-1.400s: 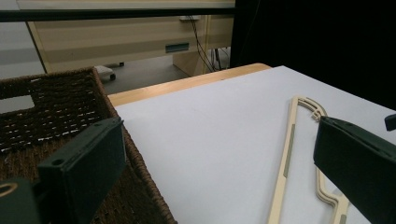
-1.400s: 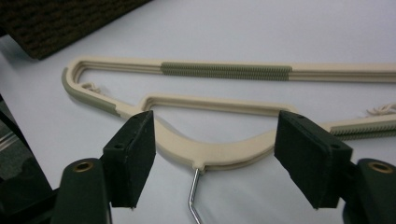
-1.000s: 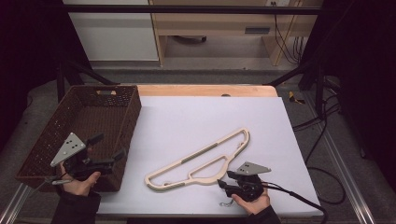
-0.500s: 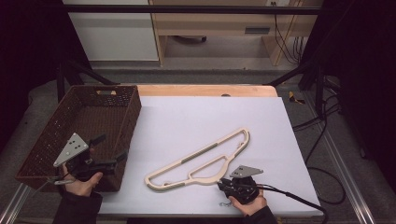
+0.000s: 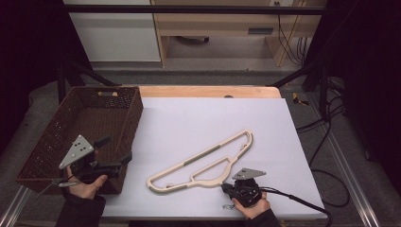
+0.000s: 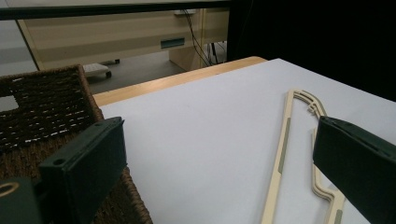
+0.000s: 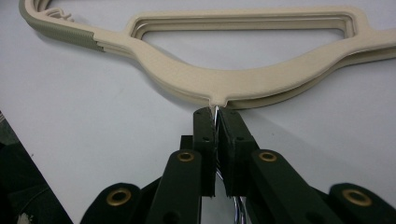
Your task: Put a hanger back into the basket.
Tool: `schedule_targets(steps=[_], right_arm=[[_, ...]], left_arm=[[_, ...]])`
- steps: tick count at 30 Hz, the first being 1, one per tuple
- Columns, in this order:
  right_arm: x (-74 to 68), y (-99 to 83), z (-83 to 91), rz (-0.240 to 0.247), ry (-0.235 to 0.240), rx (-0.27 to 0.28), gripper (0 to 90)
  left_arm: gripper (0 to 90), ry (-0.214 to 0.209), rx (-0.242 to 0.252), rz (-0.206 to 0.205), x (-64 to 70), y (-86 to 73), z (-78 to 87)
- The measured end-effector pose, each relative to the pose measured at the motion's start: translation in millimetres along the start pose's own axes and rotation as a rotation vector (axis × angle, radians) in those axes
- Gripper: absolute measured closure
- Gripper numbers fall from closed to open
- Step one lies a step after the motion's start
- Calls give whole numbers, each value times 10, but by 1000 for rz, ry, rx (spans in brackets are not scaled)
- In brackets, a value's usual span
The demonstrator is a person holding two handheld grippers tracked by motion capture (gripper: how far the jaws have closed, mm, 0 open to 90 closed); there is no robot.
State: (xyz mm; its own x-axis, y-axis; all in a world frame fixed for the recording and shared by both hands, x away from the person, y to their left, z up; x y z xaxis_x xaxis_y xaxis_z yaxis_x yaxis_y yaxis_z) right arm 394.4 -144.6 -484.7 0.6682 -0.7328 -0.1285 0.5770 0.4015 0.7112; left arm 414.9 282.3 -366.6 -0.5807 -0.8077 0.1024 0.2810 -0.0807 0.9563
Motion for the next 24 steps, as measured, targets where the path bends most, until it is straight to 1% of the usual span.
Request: schedule_targets(steps=[1,2,3,4,5,6,8,10,11,16,17,19,20,22,23,24], right_arm=[[-6,6,2,-14,-6,6,863],[2,3,17,-7,1,4,864],[-8,14,20,-27,0,14,866],[-5,18,32,-26,5,17,867],[2,21,36,-24,-8,18,870],[0,27,46,-31,-2,25,872],[1,39,75,-39,-9,26,874],[2,53,89,-45,-11,45,877],[13,57,99,-37,-10,46,879],[30,82,132,-47,-20,36,886],[32,89,141,-47,-12,42,887],[41,99,148,-41,-18,48,888],[48,100,155,-34,-17,49,889],[49,106,171,-37,-18,39,889],[57,111,168,-31,-19,48,890],[58,117,175,-35,-18,47,890]], left_arm=[[26,-2,-2,-1,6,0,-3],[26,-4,-3,-1,13,-1,-8],[27,-5,-5,-3,20,-2,-14],[27,-7,-7,-7,27,-4,-22],[28,-8,-10,-7,37,-6,-30],[29,-12,-12,-9,48,-9,-40],[30,-17,-21,-15,79,-17,-66],[31,-35,-29,-16,124,-25,-100],[31,-42,-32,-19,141,-25,-111],[33,-73,-48,-43,287,-28,-185],[34,-79,-52,-49,320,-31,-202],[35,-91,-60,-57,393,-40,-240],[36,-97,-66,-63,431,-46,-264],[38,-103,-83,-74,516,-65,-321],[39,-107,-94,-80,560,-77,-353],[40,-116,-104,-85,605,-92,-388]])
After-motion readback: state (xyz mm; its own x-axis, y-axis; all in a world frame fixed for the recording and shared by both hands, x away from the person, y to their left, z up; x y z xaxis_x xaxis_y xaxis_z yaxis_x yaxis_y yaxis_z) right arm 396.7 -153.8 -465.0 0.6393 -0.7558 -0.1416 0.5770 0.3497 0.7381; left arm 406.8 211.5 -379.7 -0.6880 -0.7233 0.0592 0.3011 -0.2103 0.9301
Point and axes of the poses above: each handheld gripper's, and its own axes: z roughly backward along the jaws, y roughly out of its top, x roughly to its right, the point moved 1 cm from there along -z, roughly forward along the jaws, and after that the axes turned 5 degrees about z, right-handed, at the moved point
